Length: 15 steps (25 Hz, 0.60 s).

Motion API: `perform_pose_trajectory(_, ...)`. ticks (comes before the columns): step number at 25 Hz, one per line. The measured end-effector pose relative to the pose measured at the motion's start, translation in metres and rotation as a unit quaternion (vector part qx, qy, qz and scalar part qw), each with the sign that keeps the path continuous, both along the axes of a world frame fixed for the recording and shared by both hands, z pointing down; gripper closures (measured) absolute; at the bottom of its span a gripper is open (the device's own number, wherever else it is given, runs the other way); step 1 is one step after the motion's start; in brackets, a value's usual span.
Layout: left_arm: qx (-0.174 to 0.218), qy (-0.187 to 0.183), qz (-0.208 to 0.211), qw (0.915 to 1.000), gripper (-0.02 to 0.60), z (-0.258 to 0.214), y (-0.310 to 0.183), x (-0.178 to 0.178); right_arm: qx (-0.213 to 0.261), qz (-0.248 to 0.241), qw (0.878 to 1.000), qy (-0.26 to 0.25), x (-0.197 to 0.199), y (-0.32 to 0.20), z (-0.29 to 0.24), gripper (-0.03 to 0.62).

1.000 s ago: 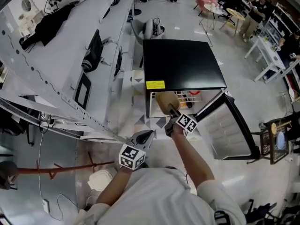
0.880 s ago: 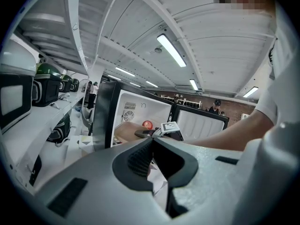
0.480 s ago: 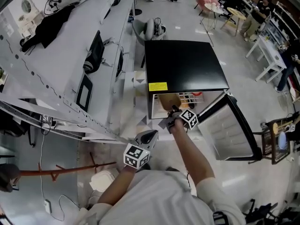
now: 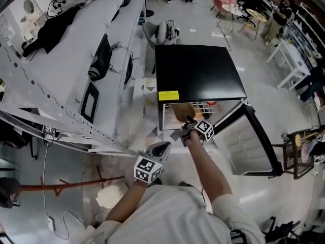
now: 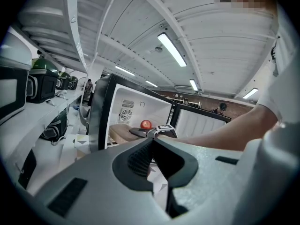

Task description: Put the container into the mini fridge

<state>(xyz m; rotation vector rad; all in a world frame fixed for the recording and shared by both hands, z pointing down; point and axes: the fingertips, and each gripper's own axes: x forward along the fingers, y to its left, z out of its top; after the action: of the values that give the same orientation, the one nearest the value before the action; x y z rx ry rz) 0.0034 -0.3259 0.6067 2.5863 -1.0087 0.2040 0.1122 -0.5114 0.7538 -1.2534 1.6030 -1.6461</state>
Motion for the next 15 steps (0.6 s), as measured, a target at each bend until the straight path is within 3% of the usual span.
perform_pose_trajectory(6,0.004,0.001,0.003,1.0000,0.577,-0.002,-0.001,0.004,0.014,-0.002,0.999,0.049,0.015,0.020,-0.001,0.199)
perform_pose_trajectory(9,0.001,0.004,0.002,1.0000,0.578,0.000,0.000,0.005,0.030,-0.013,0.994,0.101,0.021,0.033,-0.006,0.200)
perform_pose_trajectory(12,-0.002,0.003,0.004,1.0000,0.578,0.003,0.000,0.006,0.053,-0.055,0.979,0.189,0.012,0.043,-0.014,0.204)
perform_pose_trajectory(15,-0.003,0.006,0.006,1.0000,0.577,0.003,-0.001,0.007,0.083,-0.104,0.948,0.288,-0.001,0.049,-0.022,0.214)
